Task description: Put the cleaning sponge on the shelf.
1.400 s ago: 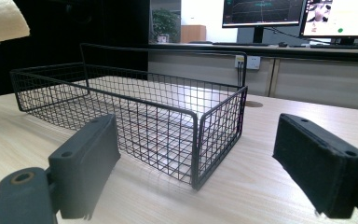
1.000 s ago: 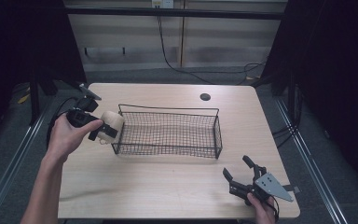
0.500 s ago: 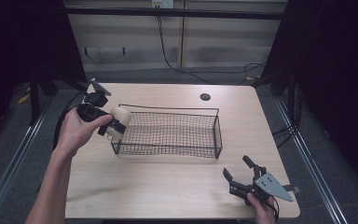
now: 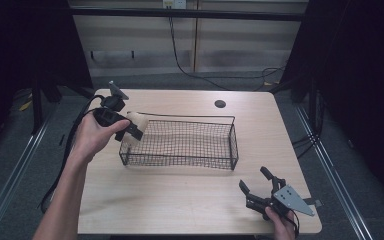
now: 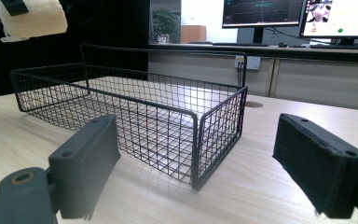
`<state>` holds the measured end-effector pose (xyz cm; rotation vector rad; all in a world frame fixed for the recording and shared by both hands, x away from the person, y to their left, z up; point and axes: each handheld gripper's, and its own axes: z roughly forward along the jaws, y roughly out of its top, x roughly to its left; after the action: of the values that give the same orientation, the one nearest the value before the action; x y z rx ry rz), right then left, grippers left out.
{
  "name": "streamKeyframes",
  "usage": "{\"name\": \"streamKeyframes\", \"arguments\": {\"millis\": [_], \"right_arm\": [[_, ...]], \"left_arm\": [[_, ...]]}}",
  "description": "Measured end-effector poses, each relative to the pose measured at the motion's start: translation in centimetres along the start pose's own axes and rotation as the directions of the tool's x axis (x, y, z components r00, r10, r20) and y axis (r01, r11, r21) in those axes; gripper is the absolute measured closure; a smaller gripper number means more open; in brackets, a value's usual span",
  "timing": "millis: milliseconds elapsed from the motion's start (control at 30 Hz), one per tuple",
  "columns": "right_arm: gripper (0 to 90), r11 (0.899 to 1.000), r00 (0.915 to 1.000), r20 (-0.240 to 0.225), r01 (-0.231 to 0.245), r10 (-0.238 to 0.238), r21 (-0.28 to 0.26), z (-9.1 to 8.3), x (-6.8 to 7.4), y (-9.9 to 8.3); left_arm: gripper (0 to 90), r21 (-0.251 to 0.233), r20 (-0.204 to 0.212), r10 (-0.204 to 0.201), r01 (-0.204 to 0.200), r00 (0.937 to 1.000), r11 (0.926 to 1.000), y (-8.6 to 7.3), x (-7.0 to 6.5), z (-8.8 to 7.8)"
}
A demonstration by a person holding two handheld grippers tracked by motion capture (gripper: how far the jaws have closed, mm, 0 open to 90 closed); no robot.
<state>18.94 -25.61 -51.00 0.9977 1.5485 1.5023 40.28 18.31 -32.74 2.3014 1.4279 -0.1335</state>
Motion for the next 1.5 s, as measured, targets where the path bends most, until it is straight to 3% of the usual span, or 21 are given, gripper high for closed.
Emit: {"name": "streamKeyframes", "arguments": {"millis": [133, 367, 667, 767, 1000, 1033, 1500], "right_arm": [[13.5, 1.000, 1.0000, 0.000, -0.002, 0.002, 0.002, 0.0, 0.0, 0.0], [13.5, 1.000, 1.0000, 0.000, -0.001, 0.001, 0.001, 0.0, 0.0, 0.0], [13.5, 1.000, 1.0000, -0.001, 0.000, 0.000, 0.001, 0.0, 0.0, 0.0], [13.5, 1.000, 1.0000, 0.000, -0.003, 0.003, 0.001, 0.0, 0.0, 0.0], [13.4, 1.000, 1.0000, -0.001, 0.000, 0.000, 0.000, 0.0, 0.0, 0.0], [13.5, 1.000, 1.0000, 0.000, -0.001, 0.001, 0.001, 0.0, 0.0, 0.0], [13.5, 1.000, 1.0000, -0.001, 0.000, 0.000, 0.001, 0.0, 0.0, 0.0]], "left_arm": [[27.8, 0.011, -0.028, -0.005, 0.005, 0.9996, 0.9999, 0.5, -0.2, 0.4], [27.8, -0.011, -0.007, -0.043, 0.043, 0.9990, 0.9990, 1.0, -0.5, 1.1], [27.8, -0.017, -0.028, -0.062, 0.061, 0.9977, 0.9980, 1.5, -0.9, 2.2], [27.8, -0.012, -0.058, -0.076, 0.076, 0.9954, 0.9971, 1.6, -1.1, 3.1], [27.8, 0.006, -0.077, -0.085, 0.085, 0.9934, 0.9963, 1.9, -1.0, 4.0], [27.8, 0.009, -0.101, -0.103, 0.104, 0.9895, 0.9945, 2.0, -0.9, 4.1], [27.7, 0.039, -0.160, -0.114, 0.122, 0.9805, 0.9918, 1.9, -0.7, 5.8]]}}
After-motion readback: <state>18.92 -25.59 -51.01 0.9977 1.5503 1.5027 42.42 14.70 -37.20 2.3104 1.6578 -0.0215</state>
